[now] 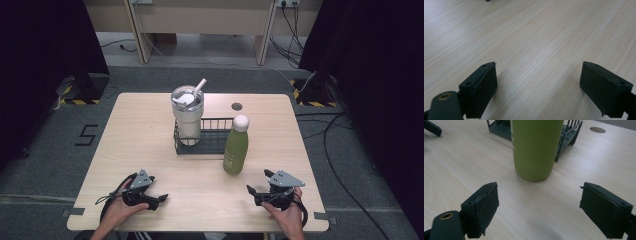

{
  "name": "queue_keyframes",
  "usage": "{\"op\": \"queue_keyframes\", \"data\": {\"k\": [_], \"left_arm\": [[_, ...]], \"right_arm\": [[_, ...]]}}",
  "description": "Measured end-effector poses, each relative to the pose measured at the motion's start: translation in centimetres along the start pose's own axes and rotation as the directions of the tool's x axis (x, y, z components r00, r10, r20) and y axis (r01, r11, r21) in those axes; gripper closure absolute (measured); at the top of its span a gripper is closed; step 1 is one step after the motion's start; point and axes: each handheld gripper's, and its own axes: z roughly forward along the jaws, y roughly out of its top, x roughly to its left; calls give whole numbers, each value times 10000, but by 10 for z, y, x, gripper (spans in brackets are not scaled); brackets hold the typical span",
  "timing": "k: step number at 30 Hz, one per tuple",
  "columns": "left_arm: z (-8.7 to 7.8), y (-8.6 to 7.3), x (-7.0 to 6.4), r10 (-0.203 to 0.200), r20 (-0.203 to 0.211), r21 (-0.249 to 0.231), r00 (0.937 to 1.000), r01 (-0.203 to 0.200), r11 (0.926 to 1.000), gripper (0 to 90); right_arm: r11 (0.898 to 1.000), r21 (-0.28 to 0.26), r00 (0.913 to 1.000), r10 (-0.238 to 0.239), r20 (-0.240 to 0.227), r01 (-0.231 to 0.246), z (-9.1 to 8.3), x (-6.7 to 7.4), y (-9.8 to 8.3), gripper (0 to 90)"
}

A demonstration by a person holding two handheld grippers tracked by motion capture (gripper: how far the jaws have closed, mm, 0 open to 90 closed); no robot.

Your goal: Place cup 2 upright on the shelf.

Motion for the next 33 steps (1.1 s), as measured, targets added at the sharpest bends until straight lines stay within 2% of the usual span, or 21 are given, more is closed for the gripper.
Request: {"op": "queue_keyframes", "data": {"k": [10, 17, 24, 33], "left_arm": [[0, 0, 0, -1, -16, -11, 10000, 1, 10000, 138], [0, 0, 0, 0, -18, -11, 10000, 0, 10000, 138], [0, 0, 0, -2, -16, -7, 10000, 2, 10000, 137], [0, 0, 0, -31, -22, -22, 10000, 31, 10000, 136]], "right_arm": [[9978, -544, 9993, -371, 25, 372, 2, 1, 20, 153], [9961, -667, 9982, -555, 240, 569, 8, -2, 29, 151], [9948, -911, 9988, -450, 181, 465, 13, -4, 36, 152], [9923, -1082, 9979, -579, 279, 606, 20, -6, 47, 152]]}}
